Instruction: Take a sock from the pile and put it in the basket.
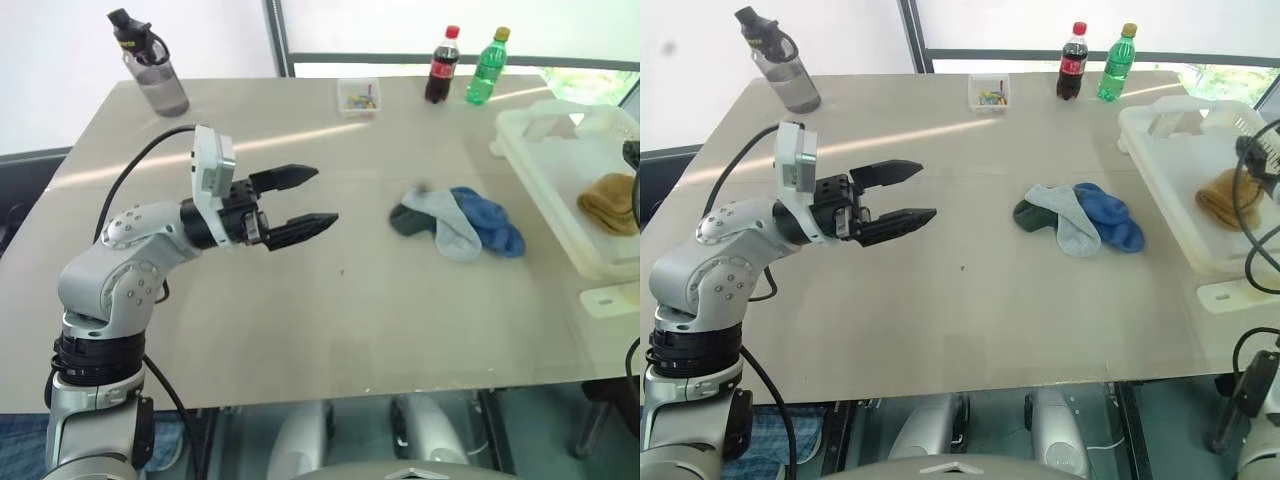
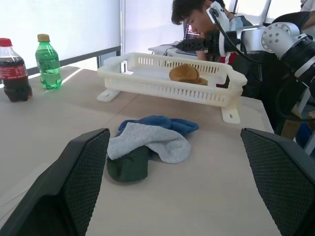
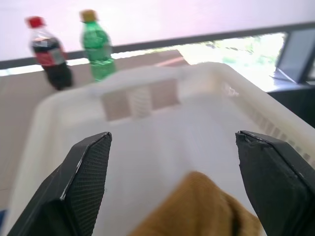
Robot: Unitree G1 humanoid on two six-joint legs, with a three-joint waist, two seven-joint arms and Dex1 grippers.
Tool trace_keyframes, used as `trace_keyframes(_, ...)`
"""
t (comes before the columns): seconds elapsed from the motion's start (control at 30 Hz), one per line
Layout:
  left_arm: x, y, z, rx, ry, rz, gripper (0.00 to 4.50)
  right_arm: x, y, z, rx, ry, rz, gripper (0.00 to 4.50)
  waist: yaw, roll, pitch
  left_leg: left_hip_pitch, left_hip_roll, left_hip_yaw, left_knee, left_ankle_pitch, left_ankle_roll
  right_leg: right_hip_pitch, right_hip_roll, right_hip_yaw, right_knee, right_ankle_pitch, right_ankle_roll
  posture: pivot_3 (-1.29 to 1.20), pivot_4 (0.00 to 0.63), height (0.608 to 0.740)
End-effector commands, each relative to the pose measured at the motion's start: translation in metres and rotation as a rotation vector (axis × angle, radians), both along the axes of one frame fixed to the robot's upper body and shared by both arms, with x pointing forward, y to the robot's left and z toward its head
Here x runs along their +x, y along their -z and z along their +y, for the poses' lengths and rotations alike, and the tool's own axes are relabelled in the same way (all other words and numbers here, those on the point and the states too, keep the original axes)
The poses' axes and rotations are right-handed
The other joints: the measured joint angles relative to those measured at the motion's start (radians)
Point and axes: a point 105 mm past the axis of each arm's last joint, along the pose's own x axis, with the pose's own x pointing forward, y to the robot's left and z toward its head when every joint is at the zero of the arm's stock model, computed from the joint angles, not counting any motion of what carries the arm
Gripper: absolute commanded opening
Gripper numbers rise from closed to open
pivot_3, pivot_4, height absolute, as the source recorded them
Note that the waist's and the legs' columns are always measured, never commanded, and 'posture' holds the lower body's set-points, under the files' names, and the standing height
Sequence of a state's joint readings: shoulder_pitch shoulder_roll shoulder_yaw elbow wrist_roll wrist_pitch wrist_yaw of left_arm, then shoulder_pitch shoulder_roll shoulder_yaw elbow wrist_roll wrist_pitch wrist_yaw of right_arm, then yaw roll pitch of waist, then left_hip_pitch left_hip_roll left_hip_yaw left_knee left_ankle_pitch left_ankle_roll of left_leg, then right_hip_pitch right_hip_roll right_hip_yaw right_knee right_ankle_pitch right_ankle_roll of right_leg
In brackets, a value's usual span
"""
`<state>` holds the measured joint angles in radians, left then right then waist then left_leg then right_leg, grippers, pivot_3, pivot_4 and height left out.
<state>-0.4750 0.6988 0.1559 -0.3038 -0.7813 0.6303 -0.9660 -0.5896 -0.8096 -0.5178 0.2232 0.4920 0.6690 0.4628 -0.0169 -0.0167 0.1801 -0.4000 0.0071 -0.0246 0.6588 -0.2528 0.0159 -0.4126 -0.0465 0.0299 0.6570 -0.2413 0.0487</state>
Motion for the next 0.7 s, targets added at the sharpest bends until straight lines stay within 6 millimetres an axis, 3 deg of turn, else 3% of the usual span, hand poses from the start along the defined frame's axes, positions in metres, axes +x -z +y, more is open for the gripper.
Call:
trace_keyframes(0.03, -0.001, -0.004, 0.002, 0.012, -0.032, -0.056, 4.50, -0.015, -0.008, 0.047, -0.089, -0.258, -0.058, 4.11, 0.001, 0.000, 0.000, 0.000, 0.000, 0.000, 0.000, 0.000, 0.000, 0.000, 0.000, 0.000, 0.000, 0.000, 0.000, 0.00, 0.150, 0.740)
trace_keyframes(0.3, -0.009, 0.033, 0.005, 0.087, -0.099, 0.012, 4.50, -0.073, 0.043, 0.107, -0.135, -0.646, 0.093, 4.11, 0.006, 0.000, 0.000, 0.000, 0.001, -0.005, 0.001, 0.000, 0.000, 0.001, -0.002, 0.000, 0.000, 0.000, 0.000, 0.00, 0.150, 0.740)
trace_keyframes(0.4, -0.019, 0.047, 0.012, 0.128, -0.131, 0.031, 4.50, -0.100, 0.085, 0.106, -0.294, -0.675, 0.282, 4.11, 0.009, 0.000, 0.000, 0.000, 0.001, -0.006, 0.001, 0.000, 0.000, 0.001, -0.002, -0.001, 0.000, 0.000, 0.000, 0.00, 0.150, 0.740)
trace_keyframes(0.47, -0.026, 0.054, 0.016, 0.145, -0.149, 0.048, 4.50, -0.121, 0.100, 0.108, -0.358, -0.726, 0.335, 4.11, 0.009, 0.000, 0.000, 0.000, 0.001, -0.006, 0.001, 0.000, 0.000, 0.002, -0.002, -0.001, 0.000, 0.000, 0.000, 0.00, 0.150, 0.740)
trace_keyframes(0.7, -0.039, 0.068, 0.030, 0.183, -0.244, 0.108, 4.50, -0.144, 0.101, 0.097, -0.356, -0.712, 0.321, 4.11, 0.002, 0.000, 0.000, 0.003, 0.004, -0.004, 0.009, 0.000, 0.000, 0.003, 0.000, 0.001, 0.003, -0.004, 0.002, 0.00, 0.150, 0.740)
